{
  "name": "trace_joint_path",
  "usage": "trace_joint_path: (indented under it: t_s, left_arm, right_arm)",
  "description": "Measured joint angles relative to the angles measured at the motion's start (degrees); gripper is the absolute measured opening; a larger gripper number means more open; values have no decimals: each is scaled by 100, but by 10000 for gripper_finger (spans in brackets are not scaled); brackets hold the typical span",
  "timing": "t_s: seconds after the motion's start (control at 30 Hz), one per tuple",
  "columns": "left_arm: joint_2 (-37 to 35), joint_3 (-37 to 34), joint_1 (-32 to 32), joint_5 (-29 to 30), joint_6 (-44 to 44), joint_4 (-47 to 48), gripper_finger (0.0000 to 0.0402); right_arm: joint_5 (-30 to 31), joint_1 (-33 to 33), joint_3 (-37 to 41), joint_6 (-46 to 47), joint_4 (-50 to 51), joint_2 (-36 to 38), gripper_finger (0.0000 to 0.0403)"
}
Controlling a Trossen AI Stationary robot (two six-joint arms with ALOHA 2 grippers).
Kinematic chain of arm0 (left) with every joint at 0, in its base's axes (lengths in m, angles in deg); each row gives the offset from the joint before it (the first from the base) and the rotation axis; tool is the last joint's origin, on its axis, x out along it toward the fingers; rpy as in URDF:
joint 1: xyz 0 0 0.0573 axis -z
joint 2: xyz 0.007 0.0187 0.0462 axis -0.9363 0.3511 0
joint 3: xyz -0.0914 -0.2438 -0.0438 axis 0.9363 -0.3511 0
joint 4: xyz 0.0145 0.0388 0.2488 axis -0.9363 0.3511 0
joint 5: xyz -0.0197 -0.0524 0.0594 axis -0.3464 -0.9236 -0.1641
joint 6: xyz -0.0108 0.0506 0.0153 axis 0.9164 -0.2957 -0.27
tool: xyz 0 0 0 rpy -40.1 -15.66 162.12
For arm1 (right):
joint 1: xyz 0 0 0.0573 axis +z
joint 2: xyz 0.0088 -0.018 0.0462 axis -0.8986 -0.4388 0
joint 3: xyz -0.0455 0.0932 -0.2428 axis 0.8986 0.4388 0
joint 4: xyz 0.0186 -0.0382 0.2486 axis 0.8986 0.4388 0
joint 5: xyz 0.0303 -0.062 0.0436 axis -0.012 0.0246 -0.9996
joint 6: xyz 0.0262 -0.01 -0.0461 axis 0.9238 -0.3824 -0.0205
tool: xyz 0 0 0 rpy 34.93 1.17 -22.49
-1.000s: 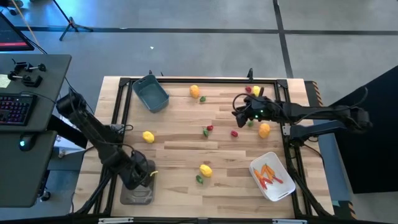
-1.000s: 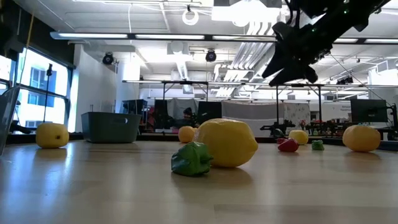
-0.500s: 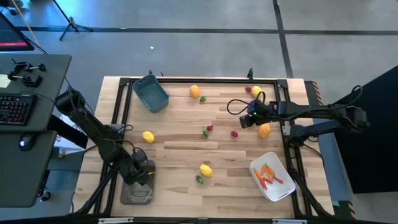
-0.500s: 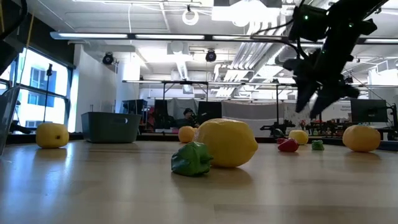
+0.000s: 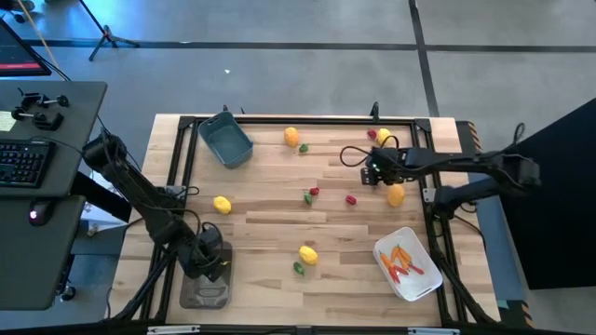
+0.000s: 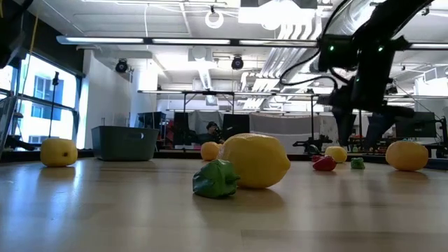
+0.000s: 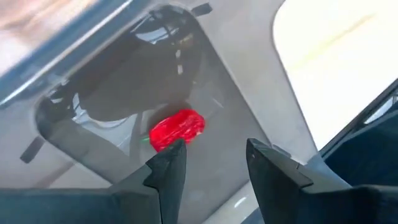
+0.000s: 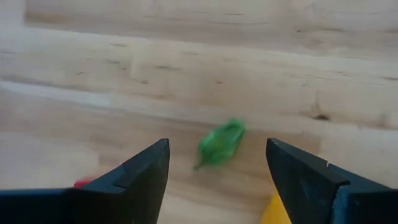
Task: Sort produce into baskets
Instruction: Put the green chili pepper into the black bin
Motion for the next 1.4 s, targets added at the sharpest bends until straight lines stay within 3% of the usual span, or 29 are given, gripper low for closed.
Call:
trace_joint_path:
  t_s: [0.17,0.3,0.5,0.67,0.73,0.93,1.17,1.4]
  left_arm:
    - [3,286,-2,3,-6,391,156]
    - [-19,511,-2,-2,-183,649,156]
    - [-354,610,-2,87,-250,837,156]
    - [-820,610,-6,559,-397,988,156]
    - [-1040,610,-36,767,-511,1061,156]
    - [-1640,610,-209,1398,-852,1065,156]
    - [-1780,610,-519,1509,-1357,1070,156]
    - [-1710,610,-782,1477,-1661,1064,156]
  right_arm:
    - [-203,-265,0,-90,-282,-588,257]
    - [-277,-380,0,-182,-387,-888,228]
    - [-349,-391,0,-333,-734,-1013,127]
    - [-414,-391,0,-730,-1177,-1002,25]
    - [-500,-389,-2,-1054,-1393,-998,7]
    - [-1109,-362,-269,-2004,-1190,-997,30]
    - [-415,-49,-870,-3038,110,-992,111]
    - [-629,-194,-625,-3183,39,-1136,176]
